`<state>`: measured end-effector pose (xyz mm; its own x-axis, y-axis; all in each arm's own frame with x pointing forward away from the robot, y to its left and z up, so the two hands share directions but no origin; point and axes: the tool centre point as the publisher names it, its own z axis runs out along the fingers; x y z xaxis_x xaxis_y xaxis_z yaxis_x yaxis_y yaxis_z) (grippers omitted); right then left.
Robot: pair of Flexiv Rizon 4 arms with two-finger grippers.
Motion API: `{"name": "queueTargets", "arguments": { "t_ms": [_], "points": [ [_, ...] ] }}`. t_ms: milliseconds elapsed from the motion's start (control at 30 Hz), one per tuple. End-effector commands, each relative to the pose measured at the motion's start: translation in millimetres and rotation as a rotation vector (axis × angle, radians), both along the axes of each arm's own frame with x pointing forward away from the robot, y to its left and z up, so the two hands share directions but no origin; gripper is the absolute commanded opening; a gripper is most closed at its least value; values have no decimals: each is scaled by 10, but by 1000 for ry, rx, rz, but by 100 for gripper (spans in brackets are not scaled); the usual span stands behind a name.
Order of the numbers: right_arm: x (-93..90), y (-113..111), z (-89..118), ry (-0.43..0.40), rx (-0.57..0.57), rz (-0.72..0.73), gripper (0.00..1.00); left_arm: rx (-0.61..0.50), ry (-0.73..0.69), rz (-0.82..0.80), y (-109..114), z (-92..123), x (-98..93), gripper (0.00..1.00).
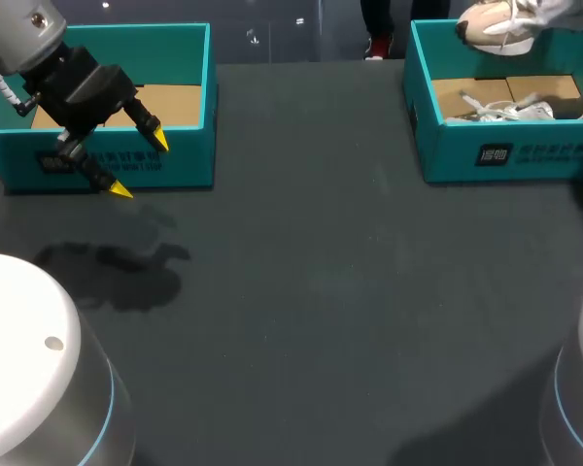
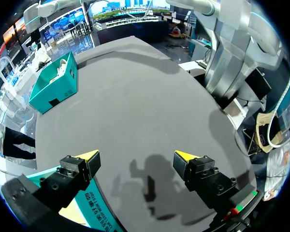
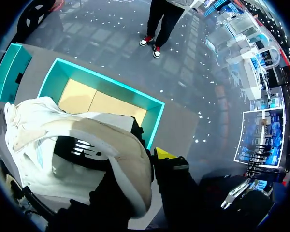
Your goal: Take the shoe out of the shoebox, open the shoe tongue, remove and reinsert the insole, then place the shoe into the shoebox
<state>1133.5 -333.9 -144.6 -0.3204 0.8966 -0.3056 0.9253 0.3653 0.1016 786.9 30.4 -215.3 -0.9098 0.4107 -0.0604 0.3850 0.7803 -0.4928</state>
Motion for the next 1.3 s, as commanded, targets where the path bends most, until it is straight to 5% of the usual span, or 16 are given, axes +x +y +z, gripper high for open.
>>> {"name": "queueTargets", "arguments": {
  "t_ms": [33,633,867,1300],
  "points": [
    [13,31,-152,-6,-3,-65,0,2,-1,0,4,-1,-6,100],
    [8,62,-233,-34,3,-87,0,2,-1,0,4,-1,-6,100],
    [14,46,-533,-37,43,-174,0,2,-1,0,4,-1,-6,100],
    [76,-42,-792,-56,-7,-271,0,2,-1,0,4,-1,-6,100]
  ]
}}
